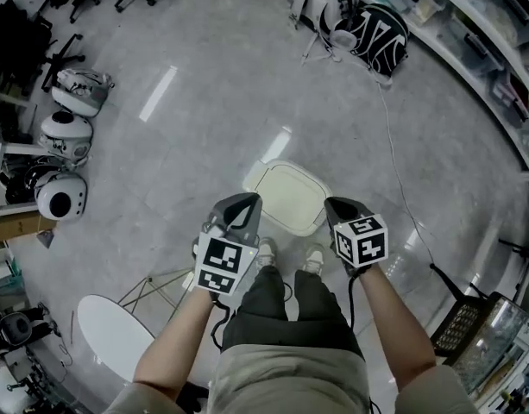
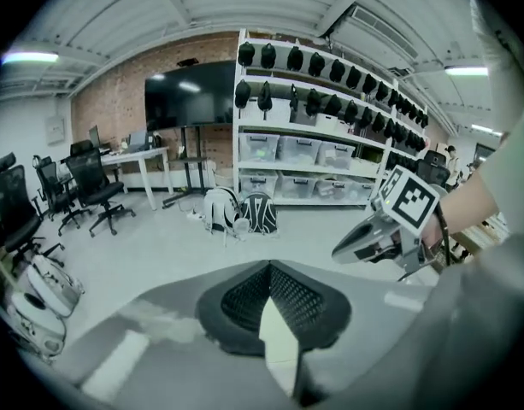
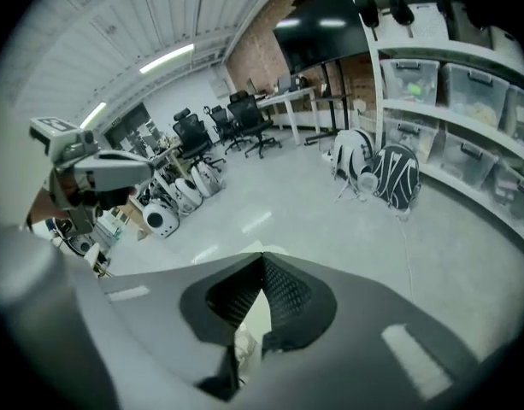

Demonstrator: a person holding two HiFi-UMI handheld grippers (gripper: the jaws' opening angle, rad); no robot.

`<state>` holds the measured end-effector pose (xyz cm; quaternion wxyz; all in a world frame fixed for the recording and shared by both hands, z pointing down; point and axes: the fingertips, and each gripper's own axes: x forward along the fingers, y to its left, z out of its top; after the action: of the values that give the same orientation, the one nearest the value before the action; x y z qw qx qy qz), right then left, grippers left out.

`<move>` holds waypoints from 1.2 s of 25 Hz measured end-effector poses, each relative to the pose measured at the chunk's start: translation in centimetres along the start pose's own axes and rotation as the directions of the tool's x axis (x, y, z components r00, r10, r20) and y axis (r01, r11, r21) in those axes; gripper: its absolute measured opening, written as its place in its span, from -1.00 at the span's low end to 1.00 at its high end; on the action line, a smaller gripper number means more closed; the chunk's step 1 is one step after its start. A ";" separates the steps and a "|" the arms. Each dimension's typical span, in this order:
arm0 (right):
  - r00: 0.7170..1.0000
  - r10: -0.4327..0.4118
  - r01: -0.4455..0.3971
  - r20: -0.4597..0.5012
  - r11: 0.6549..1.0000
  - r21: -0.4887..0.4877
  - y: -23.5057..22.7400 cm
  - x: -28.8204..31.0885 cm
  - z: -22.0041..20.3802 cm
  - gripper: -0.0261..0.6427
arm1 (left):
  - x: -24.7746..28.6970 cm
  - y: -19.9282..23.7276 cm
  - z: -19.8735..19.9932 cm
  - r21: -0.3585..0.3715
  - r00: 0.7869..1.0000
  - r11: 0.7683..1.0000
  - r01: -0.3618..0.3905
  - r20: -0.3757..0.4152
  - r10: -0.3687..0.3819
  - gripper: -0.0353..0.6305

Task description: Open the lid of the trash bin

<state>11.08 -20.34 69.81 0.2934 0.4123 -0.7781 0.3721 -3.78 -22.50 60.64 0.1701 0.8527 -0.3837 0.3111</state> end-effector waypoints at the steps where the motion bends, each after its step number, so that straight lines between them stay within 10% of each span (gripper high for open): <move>1: 0.999 -0.001 0.001 0.039 1.000 -0.002 0.6 -2.0 1.7 -0.91 | -1.1 0.0 1.7 0.017 1.000 1.000 -0.006 0.023 0.005 -0.89; 14: 0.878 0.054 0.005 0.477 0.993 -0.121 11.7 -26.4 17.1 -0.91 | -18.1 -2.7 19.6 0.178 0.936 0.978 -0.107 0.349 0.039 -0.89; 30: 0.649 0.145 0.109 0.747 0.954 -0.280 22.0 -45.8 21.2 -0.91 | -33.4 -8.0 26.8 0.210 0.811 0.949 -0.237 0.581 0.073 -0.89</move>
<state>11.35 -9.96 15.73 -0.0043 0.4725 -0.8801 0.0456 -4.05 -13.13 18.12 -0.0966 0.8868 -0.4391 0.1068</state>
